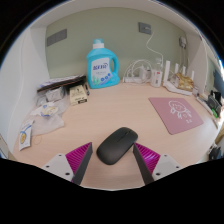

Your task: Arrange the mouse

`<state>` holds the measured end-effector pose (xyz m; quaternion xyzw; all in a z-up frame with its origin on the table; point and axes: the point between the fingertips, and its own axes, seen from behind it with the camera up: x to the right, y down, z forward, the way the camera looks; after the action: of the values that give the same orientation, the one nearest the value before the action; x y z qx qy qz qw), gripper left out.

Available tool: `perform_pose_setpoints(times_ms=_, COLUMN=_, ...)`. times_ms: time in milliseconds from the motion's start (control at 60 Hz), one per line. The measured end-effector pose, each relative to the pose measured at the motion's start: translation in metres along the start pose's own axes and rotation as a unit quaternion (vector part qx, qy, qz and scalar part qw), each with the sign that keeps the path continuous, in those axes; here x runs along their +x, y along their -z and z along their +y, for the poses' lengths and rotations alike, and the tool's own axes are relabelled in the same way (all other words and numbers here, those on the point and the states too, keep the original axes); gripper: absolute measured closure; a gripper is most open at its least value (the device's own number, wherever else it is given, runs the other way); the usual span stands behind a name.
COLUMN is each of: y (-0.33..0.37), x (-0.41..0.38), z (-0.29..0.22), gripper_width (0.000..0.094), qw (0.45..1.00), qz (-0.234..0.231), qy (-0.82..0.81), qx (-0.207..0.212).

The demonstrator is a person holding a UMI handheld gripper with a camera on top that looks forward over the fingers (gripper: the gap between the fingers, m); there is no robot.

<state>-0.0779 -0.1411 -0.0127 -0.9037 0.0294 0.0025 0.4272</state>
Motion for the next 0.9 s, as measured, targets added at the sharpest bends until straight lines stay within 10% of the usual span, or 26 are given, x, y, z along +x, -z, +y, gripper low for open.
perform_pose_setpoints(times_ms=183, y=-0.025, x=-0.013, z=-0.018, gripper_width=0.0122, qw=1.0, qz=-0.003, qy=0.007, qx=0.009)
perform_pose_setpoints(times_ms=350, y=-0.036, x=-0.025, z=-0.024, gripper_width=0.0461, qw=1.0, qz=0.0, qy=0.031, qx=0.008)
perform_pose_setpoints(times_ms=650, y=-0.032, x=-0.034, z=-0.036, gripper_width=0.0583, qw=0.995, qz=-0.038, qy=0.088, qx=0.013)
perform_pose_setpoints(times_ms=900, y=0.046, x=0.021, z=-0.197, gripper_width=0.0581, qw=0.984, qz=-0.098, qy=0.052, qx=0.139)
